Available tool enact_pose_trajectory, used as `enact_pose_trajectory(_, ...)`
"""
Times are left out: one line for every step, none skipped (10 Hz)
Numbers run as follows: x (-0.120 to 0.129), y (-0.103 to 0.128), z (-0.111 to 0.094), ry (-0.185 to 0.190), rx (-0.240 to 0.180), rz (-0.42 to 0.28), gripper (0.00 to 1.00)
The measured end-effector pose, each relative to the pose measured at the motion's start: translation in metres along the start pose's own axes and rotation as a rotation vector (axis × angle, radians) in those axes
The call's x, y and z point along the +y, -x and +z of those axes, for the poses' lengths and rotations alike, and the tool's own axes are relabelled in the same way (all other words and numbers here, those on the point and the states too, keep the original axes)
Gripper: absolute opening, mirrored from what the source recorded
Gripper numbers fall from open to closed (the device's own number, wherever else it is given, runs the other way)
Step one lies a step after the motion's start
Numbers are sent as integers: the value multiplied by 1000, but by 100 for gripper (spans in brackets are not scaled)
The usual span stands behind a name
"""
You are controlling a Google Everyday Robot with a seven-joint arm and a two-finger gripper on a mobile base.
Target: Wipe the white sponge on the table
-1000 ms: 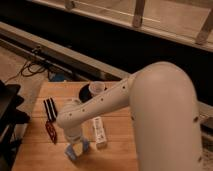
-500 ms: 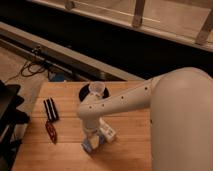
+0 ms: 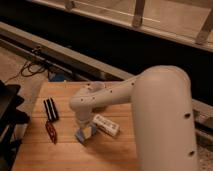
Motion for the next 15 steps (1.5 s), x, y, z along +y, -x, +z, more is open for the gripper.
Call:
enact_pose_trajectory(-13, 15, 2, -10, -3, -27, 6)
enact_pose_trajectory(-22, 29, 2, -20, -9, -53, 6)
enact_pose_trajectory(-27, 43, 3, -27, -18, -88, 6)
enact_pose_trajectory(-26, 52, 5, -25, -24, -111, 6)
enact_pose_trajectory(-16, 63, 8, -9, -28, -136, 6)
enact_pose_trajectory(-4, 71, 11, 12, -28, -143, 6)
enact_pose_trajectory(12, 79, 14, 36, -27, -144, 6)
enact_pose_trajectory(33, 84, 15, 64, -25, -135, 6)
enact_pose_trajectory(51, 86, 15, 86, -22, -123, 6)
enact_pose_trajectory(65, 85, 14, 99, -19, -109, 6)
enact_pose_trajectory(81, 75, 12, 101, -23, -71, 6)
enact_pose_trajectory(90, 67, 10, 99, -23, -44, 6)
enact_pose_trajectory(92, 60, 8, 98, -20, -26, 6)
enact_pose_trajectory(90, 49, 6, 95, -13, 1, 6)
enact_pose_trajectory(81, 34, 4, 96, -3, 20, 6)
